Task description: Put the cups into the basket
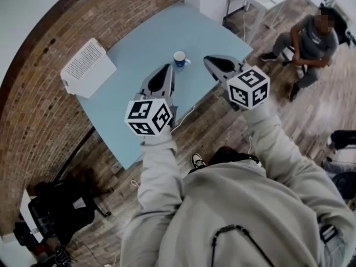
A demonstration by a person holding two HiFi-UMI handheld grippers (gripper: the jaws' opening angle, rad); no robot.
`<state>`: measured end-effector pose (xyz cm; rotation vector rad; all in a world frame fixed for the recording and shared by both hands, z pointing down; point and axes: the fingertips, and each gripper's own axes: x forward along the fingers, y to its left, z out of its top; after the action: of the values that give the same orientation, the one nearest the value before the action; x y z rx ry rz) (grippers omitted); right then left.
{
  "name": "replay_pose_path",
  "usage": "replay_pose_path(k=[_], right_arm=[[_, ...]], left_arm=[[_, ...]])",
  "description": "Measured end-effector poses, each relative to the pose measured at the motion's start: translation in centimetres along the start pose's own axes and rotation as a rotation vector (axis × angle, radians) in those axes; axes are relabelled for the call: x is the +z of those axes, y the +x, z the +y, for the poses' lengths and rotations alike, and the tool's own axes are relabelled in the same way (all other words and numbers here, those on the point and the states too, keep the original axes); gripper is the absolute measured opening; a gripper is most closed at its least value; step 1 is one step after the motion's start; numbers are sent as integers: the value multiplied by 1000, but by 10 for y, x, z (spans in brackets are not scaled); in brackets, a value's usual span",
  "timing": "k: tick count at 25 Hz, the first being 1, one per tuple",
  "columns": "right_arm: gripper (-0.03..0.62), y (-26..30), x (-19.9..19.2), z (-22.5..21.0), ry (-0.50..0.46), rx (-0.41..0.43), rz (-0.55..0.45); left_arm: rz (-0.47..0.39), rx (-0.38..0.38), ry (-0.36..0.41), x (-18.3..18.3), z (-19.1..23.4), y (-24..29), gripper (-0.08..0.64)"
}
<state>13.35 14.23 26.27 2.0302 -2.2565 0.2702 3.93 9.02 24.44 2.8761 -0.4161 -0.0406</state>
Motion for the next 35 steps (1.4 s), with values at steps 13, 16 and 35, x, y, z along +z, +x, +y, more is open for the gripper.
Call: replay_pose_path(k=[13,16,35], right_arm=[[9,94,28,-83,-4,17,-27],[9,119,30,-116,11,25,-29],[9,243,9,-163,60,141,45]], left_arm=[[3,0,24,18,74,92,-5],[3,24,35,24,94,128,-5],[97,74,20,5,185,213,-5]])
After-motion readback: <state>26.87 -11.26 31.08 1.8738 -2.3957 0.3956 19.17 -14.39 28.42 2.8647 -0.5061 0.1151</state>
